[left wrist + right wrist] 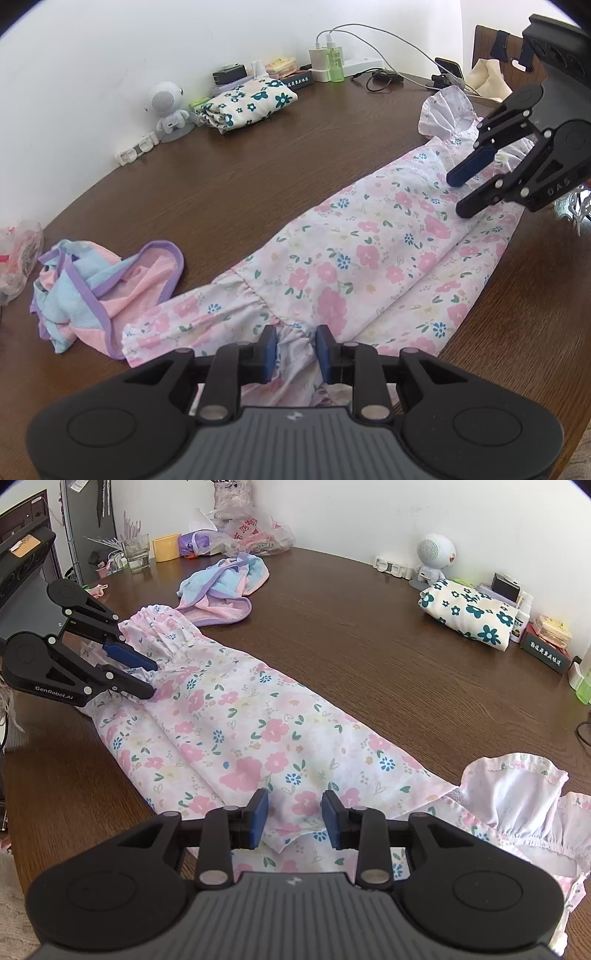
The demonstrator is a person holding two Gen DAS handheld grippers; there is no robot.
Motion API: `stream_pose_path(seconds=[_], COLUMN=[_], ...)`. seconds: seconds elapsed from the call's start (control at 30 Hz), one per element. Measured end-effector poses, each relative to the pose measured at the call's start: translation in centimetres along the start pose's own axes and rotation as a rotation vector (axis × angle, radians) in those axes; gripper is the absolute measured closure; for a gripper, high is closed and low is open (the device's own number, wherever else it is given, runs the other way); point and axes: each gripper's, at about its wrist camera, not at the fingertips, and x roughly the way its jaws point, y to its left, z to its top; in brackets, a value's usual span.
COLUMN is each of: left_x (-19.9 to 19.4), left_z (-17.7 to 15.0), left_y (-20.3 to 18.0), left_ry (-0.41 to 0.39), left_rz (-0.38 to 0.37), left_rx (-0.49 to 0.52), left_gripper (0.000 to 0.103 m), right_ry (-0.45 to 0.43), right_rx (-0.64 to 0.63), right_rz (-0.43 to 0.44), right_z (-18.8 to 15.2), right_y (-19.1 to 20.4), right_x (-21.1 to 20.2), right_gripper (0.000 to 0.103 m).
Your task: Fold clothes
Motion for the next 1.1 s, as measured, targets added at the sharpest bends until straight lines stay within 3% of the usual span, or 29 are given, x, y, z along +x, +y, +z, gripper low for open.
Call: stream_pose_path(seconds=[0.03,0.07,0.1,0.17,0.23,0.27,0.3,0.4,0.63,0.73,0.9,1.03,1.1], left_x=[-0.4,-1.0,-1.5,-2.4,-2.5,-2.5,-2.2,-0.7,6.2,8.9,12.8,15.5,16.8], left_z=[0.3,1.0,1.6,3.4,5.8,7.0,8.3,12.4,20.0,22.0,23.8,24.5,24.7], left_y=[-0.1,-0.1,-0.2,-0.4,-1.0,-1.3,-1.8,-3.8,-9.9,-11.9,-13.2,-13.6,-13.6], left_ry=[-0.005,-0.02,-0.034,-0.057,-0.077,-0.09,-0.104,-0.133,-0.054,-0.03,0.018,0.064,0.083], left_rz=[0.009,0.015,0.02,0.02,0.004,-0.007,-0.021,-0.074,-0.273,-0.308,-0.392,-0.456,-0.481], left_rx=[0.008,0.003,-0.002,-0.015,-0.025,-0.028,-0.027,-0.02,0.006,0.016,0.032,0.036,0.034], left_gripper=[0.068,0.062,0.052,0.043,0.024,0.017,0.01,0.007,0.006,0.006,0.008,0.027,0.034], right_ry=[-0.013,-0.052,-0.083,-0.14,-0.146,-0.128,-0.108,-0.016,0.184,0.242,0.273,0.336,0.352], right_rx=[0.01,0.032,0.056,0.096,0.086,0.072,0.058,0.052,0.128,0.143,0.187,0.22,0.218], right_rz=[0.006,0.016,0.006,-0.02,-0.099,-0.153,-0.203,-0.285,-0.186,-0.136,-0.001,0.087,0.114], right_z=[0.1,0.2,0.3,0.5,0.4,0.4,0.4,0.2,1.0,2.0,3.4,2.9,2.7], right_y=[-0.3,-1.0,-2.0,-4.1,-6.3,-7.5,-8.8,-12.9,-20.5,-22.9,-27.0,-28.9,-29.0], right_x=[-0.6,-2.4,-4.2,-7.8,-10.5,-11.2,-11.9,-12.0,-7.0,-4.8,-3.2,-0.6,0.5], right_gripper=[0.064,0.056,0.043,0.022,0.013,0.003,0.0,0.0,0.001,0.009,0.036,0.039,0.047])
